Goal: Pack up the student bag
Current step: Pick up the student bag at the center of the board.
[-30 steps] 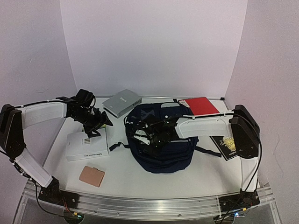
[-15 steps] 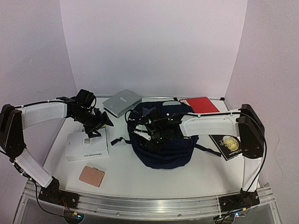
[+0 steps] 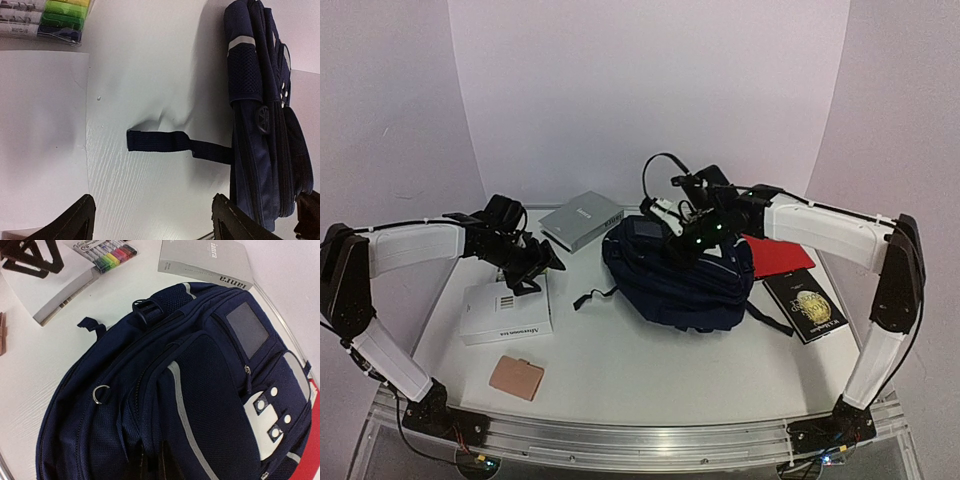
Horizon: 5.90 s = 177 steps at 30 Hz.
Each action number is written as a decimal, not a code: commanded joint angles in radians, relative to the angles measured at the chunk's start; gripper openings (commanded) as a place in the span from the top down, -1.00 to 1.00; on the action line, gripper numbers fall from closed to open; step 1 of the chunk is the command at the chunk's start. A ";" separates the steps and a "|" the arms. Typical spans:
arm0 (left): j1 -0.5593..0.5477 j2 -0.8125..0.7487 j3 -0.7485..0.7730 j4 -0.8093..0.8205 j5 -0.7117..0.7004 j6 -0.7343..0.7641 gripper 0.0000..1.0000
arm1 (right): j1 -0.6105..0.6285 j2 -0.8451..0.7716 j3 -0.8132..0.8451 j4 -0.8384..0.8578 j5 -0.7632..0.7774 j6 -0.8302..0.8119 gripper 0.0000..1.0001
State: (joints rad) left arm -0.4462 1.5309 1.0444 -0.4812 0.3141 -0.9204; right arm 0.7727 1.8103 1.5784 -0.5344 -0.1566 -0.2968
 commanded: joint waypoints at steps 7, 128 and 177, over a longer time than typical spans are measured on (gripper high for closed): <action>-0.087 0.062 0.058 0.175 0.033 -0.012 -0.65 | -0.054 0.028 0.263 0.029 -0.387 0.286 1.00; 0.079 0.179 0.817 -0.030 0.505 0.170 1.00 | -0.130 0.112 0.315 -0.021 -0.501 0.137 -0.72; 0.108 0.062 0.731 -0.099 0.179 0.314 -0.61 | -0.190 0.294 0.622 0.445 -0.492 1.052 1.00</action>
State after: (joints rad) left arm -0.3202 1.7986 1.9918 -0.6679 0.5561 -0.6651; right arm 0.6161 2.0956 2.0988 -0.3383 -0.6205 0.6085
